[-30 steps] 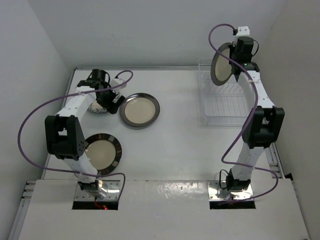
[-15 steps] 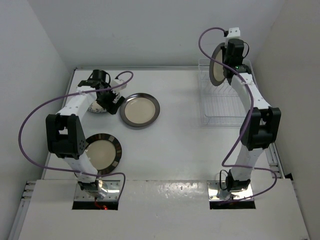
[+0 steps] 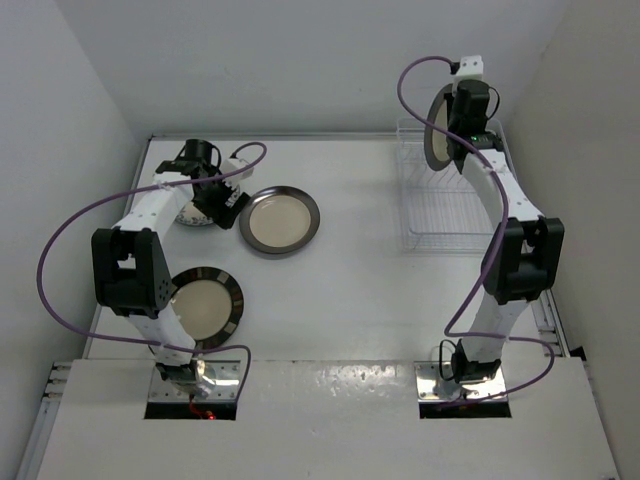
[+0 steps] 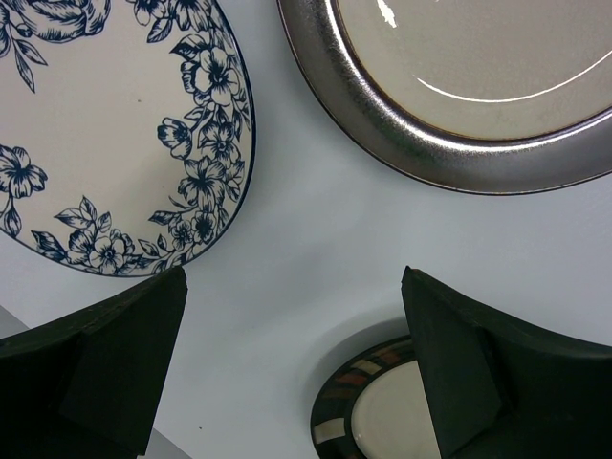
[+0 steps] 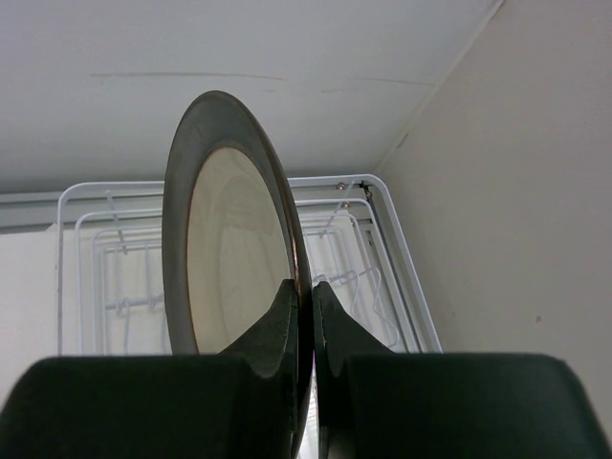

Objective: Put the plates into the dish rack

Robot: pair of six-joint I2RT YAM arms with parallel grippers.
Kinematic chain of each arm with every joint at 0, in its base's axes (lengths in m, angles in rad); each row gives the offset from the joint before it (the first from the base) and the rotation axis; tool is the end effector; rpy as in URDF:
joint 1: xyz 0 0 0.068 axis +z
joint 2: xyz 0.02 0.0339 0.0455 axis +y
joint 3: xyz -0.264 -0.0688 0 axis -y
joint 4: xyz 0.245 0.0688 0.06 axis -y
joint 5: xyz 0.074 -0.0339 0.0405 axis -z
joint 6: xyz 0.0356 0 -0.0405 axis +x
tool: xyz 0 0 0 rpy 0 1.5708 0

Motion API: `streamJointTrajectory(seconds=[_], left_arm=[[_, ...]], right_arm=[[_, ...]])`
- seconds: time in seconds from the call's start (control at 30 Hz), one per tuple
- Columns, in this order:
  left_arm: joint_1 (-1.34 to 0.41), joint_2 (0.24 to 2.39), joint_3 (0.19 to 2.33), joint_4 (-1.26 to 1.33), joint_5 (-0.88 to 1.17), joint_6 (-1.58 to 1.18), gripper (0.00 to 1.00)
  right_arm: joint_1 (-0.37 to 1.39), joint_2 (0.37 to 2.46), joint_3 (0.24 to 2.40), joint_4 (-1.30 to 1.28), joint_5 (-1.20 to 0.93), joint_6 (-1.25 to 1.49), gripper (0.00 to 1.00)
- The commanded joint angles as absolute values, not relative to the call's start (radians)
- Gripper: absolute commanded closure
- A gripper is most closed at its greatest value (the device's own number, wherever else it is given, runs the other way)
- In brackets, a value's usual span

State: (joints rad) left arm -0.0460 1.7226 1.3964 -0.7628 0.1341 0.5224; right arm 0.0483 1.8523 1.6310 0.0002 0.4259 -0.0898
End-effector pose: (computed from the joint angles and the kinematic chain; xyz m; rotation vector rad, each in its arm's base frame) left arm 0.3613 -0.0214 0.2560 0.7828 2.5244 -0.0193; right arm 0.4495 0.0070 0.3485 0.1828 1.7809 -0.4106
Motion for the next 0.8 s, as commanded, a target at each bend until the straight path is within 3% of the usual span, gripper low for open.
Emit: streamJointTrajectory(seconds=[0.0,0.77], left_arm=[[-0.044,1.718,1.417,-0.762,0.144,0.525,0.0],[-0.035,1.747,1.39,-0.762,0.123,0.505,0.0]], right_arm=[[0.044,1.755,1.706,0.207,0.468,-0.1,1.0],[0.107,1.784,1.47,0.255,0.462,-0.046,1.0]])
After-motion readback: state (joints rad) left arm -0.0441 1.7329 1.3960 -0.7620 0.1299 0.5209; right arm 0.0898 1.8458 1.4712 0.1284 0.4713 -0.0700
